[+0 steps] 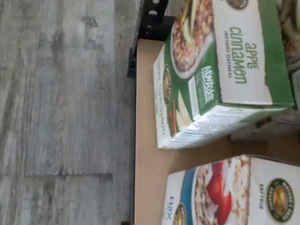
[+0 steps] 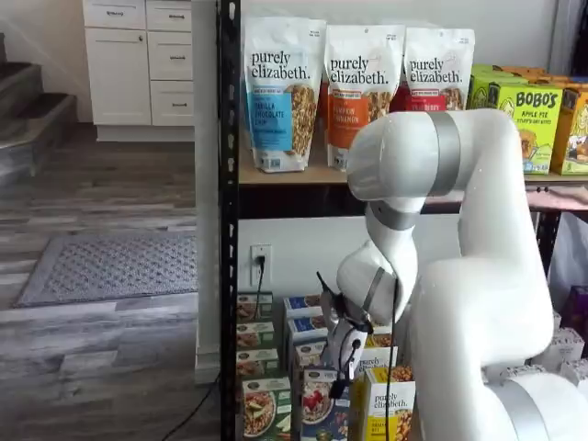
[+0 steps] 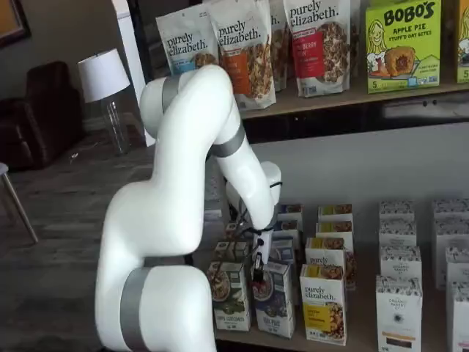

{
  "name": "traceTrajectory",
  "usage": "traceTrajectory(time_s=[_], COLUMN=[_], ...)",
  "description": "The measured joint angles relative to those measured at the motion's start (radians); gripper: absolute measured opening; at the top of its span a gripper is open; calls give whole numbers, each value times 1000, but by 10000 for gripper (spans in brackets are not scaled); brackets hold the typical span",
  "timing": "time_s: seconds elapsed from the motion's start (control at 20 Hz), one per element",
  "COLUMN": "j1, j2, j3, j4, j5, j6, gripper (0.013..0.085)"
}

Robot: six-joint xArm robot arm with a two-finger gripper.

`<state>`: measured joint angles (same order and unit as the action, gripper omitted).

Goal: Pick up the blue and white box that is on the bottom shelf, the second box from the left

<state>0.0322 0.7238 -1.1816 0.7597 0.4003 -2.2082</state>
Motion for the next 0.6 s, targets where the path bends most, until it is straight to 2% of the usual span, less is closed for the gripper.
traceTrajectory(time_s=[0.2,0.6], j1=[-9,-18], j2=[22,80], j3=[-32,-104], j4=[-1,-43], j5=[-7,-6], j6=[-6,25], gripper=[850,850])
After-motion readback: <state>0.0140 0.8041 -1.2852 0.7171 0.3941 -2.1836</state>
